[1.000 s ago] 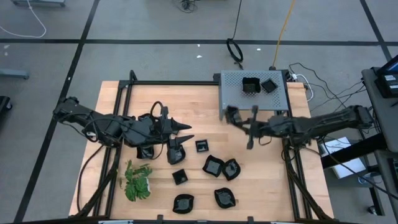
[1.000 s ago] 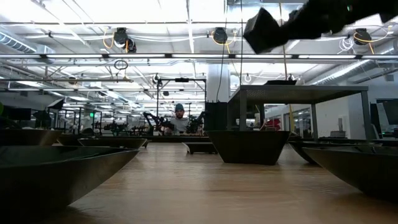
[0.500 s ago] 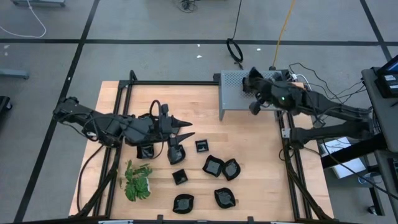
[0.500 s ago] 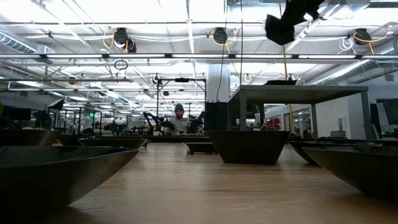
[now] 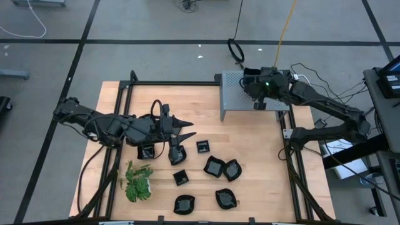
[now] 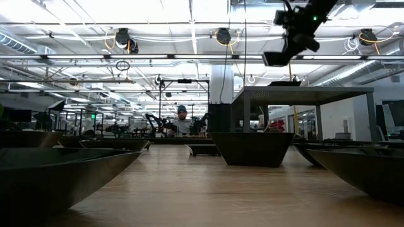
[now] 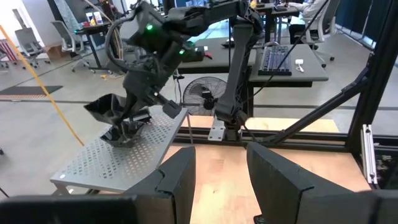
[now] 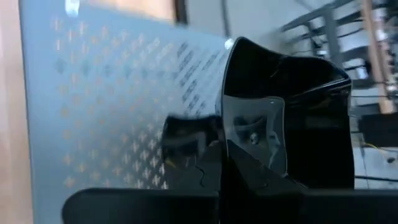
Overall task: Pick & Place Mini shaped plates
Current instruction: Stack the black distorted square plate on the black distorted square plate on the shelf
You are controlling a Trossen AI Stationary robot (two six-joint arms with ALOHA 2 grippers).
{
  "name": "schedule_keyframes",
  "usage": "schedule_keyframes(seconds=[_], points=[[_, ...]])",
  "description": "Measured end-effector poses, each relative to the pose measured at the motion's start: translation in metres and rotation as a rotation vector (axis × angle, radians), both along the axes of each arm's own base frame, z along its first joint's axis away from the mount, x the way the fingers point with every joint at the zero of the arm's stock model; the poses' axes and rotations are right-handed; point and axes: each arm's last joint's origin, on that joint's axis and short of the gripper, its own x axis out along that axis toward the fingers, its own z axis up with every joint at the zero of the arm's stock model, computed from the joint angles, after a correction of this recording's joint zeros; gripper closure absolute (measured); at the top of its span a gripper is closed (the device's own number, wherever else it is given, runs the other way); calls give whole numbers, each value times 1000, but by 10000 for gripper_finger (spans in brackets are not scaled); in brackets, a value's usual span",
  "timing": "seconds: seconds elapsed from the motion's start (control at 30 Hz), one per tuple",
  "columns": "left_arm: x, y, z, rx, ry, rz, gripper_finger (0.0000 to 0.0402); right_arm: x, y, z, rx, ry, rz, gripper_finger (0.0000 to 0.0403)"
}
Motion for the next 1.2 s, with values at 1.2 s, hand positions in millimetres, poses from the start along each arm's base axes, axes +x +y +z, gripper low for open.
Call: schedule_keyframes(seconds=[1.2], points=[[0, 0, 0, -32, -6, 6, 252, -6, -26, -19, 172, 75, 27, 390]])
